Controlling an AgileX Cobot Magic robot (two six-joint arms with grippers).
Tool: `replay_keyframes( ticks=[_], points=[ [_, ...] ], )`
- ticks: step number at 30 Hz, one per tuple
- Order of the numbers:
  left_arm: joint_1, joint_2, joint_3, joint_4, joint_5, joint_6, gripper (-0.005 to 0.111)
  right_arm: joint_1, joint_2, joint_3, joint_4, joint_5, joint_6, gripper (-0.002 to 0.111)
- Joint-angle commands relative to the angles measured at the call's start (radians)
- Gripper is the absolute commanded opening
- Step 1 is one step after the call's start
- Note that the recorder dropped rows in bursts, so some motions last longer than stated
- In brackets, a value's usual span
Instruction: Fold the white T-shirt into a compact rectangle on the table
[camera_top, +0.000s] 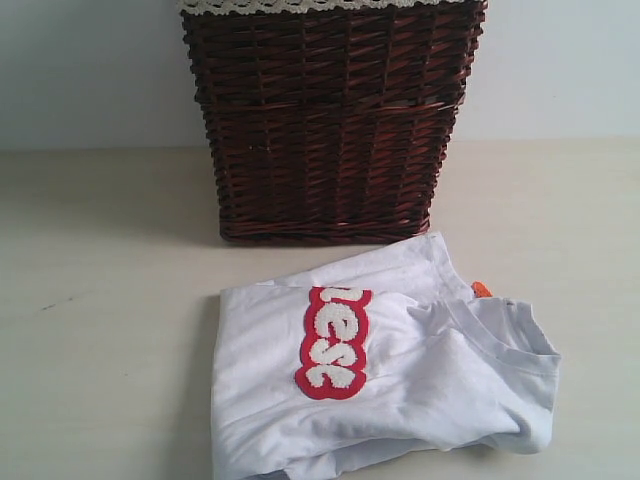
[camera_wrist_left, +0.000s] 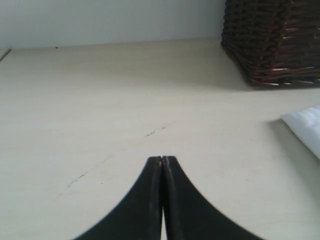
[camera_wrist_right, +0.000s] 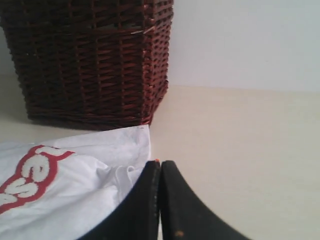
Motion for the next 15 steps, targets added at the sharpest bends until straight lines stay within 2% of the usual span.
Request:
replay_keyframes(
  ticks=[1,3,12,15],
  points=[
    [0.002,-0.002,-0.004,0.001,-0.003,-0.002,0.000,0.003,-0.005,0.004,-0.301,-0.015,0.284,0.000],
    [0.002,-0.002,-0.004,0.001,-0.003,-0.002,0.000,0.003,-0.005,0.004,-0.358,-0.018,0.309,0.000],
    [0.002,-0.002,-0.004,0.001,-0.003,-0.002,0.000,0.003,-0.005,0.004,-0.350,0.040,0.302,0.000],
    [0.002,-0.002,-0.004,0.001,-0.003,-0.002,0.000,-0.031,-0.005,0.004,-0.350,0.045,0.302,0.000]
  ],
)
